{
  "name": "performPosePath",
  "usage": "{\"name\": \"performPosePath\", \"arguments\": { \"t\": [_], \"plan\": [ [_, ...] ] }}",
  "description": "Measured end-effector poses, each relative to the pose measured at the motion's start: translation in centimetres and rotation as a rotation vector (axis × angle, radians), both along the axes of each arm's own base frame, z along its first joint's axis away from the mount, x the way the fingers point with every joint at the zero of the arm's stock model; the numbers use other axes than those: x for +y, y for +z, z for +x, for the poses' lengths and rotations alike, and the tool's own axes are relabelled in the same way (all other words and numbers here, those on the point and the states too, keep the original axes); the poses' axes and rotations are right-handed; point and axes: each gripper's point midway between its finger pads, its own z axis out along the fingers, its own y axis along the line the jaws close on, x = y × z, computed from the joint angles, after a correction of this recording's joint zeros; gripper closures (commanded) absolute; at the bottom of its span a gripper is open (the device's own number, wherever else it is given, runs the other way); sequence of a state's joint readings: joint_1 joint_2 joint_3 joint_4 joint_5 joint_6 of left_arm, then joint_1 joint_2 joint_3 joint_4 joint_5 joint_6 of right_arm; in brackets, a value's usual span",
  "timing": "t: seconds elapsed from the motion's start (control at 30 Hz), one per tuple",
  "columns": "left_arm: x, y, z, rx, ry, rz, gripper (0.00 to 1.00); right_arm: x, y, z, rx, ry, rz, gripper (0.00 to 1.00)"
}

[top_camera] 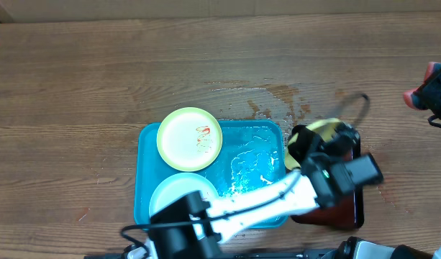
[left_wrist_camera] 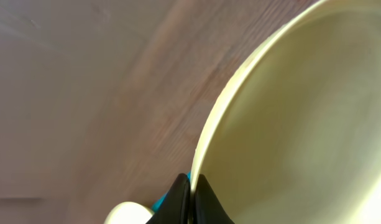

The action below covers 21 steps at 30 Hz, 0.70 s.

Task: Clean dirty plates on tray and stack at the side
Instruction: 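Swing the held plate with the left gripper to the table's left side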

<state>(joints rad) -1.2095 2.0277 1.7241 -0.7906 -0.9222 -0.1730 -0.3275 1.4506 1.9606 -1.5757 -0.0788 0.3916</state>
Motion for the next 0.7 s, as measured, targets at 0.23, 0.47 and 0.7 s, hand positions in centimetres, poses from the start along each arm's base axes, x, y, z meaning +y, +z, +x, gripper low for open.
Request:
{"name": "performPosePath", "arguments": {
  "t": [0.23,0.47,0.7],
  "plan": [
    [3.8,6.7,2.4,0.132,0.055,-0.347,0.96,0.0,-0.9,0.0,0.042,0.0,0.014,0.96],
    [11.0,9.2,5.1,0.275,0.227,-0.576,0.96,0.2,-2.5,0.1,0.113,0.006,0.049,0.96],
    [20.3,7.5,9.4,0.357,0.5,-0.685,0.96,0.8,-4.2,0.1,0.167,0.024,0.081,0.96]
  ]
}}
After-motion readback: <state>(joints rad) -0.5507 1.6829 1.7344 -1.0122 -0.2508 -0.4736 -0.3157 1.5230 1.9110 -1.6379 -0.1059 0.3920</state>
